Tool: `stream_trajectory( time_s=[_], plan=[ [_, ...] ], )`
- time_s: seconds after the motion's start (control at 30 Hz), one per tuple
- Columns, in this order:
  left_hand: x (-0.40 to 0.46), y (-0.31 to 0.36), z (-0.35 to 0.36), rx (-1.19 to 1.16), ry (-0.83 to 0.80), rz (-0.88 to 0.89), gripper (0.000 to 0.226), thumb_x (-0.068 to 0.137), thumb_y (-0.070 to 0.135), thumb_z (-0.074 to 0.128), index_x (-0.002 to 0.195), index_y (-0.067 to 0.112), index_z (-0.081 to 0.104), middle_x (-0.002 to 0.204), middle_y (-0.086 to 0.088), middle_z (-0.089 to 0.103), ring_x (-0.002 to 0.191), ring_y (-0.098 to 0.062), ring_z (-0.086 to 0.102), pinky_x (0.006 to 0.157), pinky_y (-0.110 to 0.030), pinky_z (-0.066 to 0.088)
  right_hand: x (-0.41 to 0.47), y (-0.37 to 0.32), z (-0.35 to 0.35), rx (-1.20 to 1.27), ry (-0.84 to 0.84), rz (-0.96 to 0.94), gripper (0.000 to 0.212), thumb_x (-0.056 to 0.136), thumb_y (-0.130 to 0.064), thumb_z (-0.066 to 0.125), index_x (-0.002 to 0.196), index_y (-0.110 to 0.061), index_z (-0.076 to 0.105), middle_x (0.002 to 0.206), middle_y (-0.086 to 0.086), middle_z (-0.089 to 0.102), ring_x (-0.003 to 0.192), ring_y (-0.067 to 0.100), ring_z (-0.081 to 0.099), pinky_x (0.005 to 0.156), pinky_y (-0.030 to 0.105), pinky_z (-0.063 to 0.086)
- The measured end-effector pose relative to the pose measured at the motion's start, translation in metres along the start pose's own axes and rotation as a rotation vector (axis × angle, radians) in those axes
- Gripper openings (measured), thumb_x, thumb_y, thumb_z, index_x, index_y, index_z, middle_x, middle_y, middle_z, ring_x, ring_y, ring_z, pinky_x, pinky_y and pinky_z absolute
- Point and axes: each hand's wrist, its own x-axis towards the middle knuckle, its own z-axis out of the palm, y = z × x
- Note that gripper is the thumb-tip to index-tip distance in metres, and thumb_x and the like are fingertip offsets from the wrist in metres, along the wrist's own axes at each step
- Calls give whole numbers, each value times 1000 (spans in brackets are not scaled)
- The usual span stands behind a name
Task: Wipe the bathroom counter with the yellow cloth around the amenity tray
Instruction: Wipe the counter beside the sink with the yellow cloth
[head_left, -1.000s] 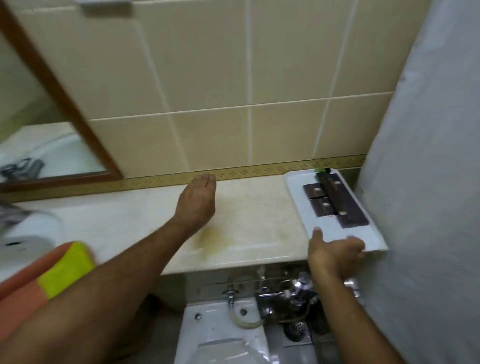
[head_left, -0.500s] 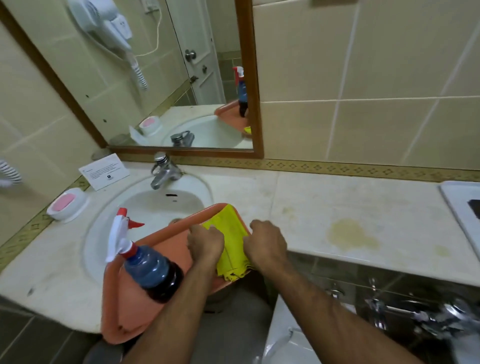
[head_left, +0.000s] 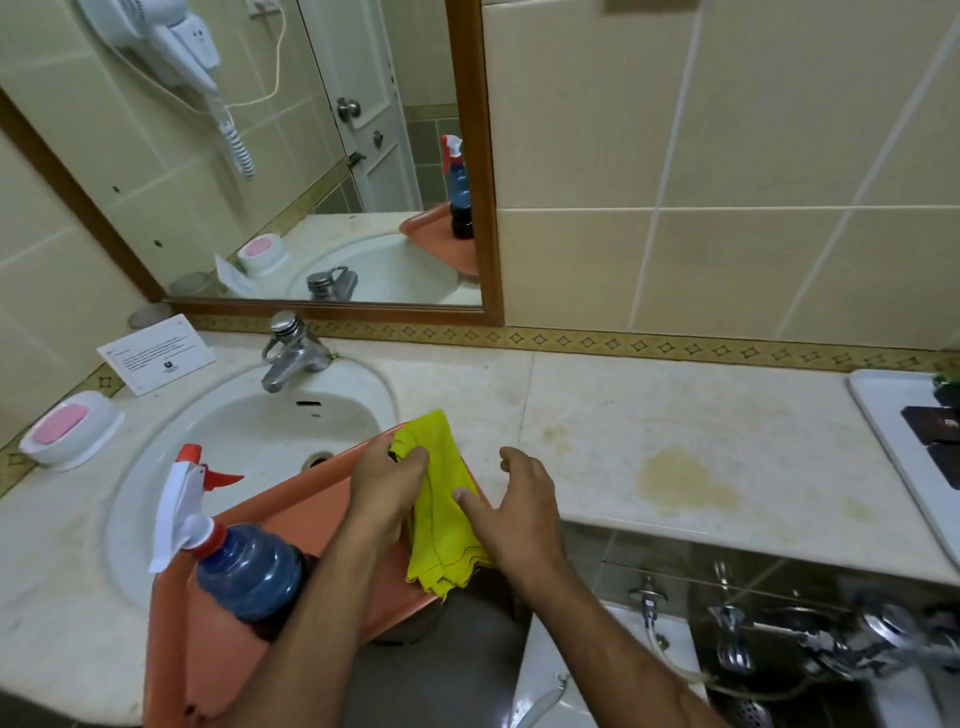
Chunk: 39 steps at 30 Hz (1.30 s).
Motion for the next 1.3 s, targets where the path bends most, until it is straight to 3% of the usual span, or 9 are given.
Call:
stream_trajectory(
  time_s=[0.17,0.27,0.37,0.5,0.6,0.7,0.8,0.9,1.3],
  plan=[
    [-43,69,-5,-51,-89,251,5,72,16,59,70,12,58,59,-4,56,53,-17,53,47,-32,43,6,2,-32,445,-188,1,94,69,-54,82,147,-25,38,151,-8,43,137,10,40,107,29,38],
    [-45,110,5,-217,-166,228,11,70,14,60,76,17,68,67,-4,67,60,-18,62,52,-33,53,16,-3,-63,816,-350,-21,65,76,-36,77,133,-16,54,134,3,63,122,17,60,91,29,53],
    [-20,129,30,-300,-203,107,20,69,10,61,86,7,71,82,-16,72,73,-29,68,69,-51,59,30,-4,-89,983,-316,24,43,78,-22,75,115,-8,62,105,14,77,94,26,74,77,39,60],
    [25,108,76,-51,-212,111,9,84,12,65,92,8,68,87,-11,72,87,-30,68,81,-46,58,60,8,-99,664,-108,165,36,81,-19,79,114,-12,64,112,16,74,100,34,71,90,51,57],
    [39,58,83,648,-159,296,44,95,36,50,124,4,53,113,-16,65,109,-34,60,95,-41,48,71,31,-91,-80,-107,301,35,82,-24,72,110,-5,62,119,18,66,108,37,63,84,35,51],
    [37,3,75,1022,-182,528,68,98,47,28,144,-2,29,151,-26,34,143,-39,27,117,-46,23,78,51,-80,-520,108,94,26,83,-21,59,103,-6,66,113,18,65,106,40,58,85,39,48],
    [35,-25,76,1136,-283,507,78,98,50,20,151,-4,4,161,-25,-4,149,-35,-10,122,-47,-2,98,55,-54,-626,48,-252,42,95,-28,46,128,-5,59,140,21,54,133,40,45,109,50,35],
    [35,-30,79,1145,-266,489,77,98,46,22,150,-7,-1,159,-29,-12,147,-38,-17,121,-48,-5,102,68,-19,-759,-181,-305,63,100,-44,27,155,-12,24,165,18,16,152,38,11,121,56,11],
    [37,-30,82,1217,-284,454,76,97,37,29,149,-11,0,157,-33,-8,147,-43,-13,120,-49,-4,146,74,-1,-810,-150,-315,68,97,-52,26,155,-18,25,164,19,17,151,37,13,121,54,10]
  ],
)
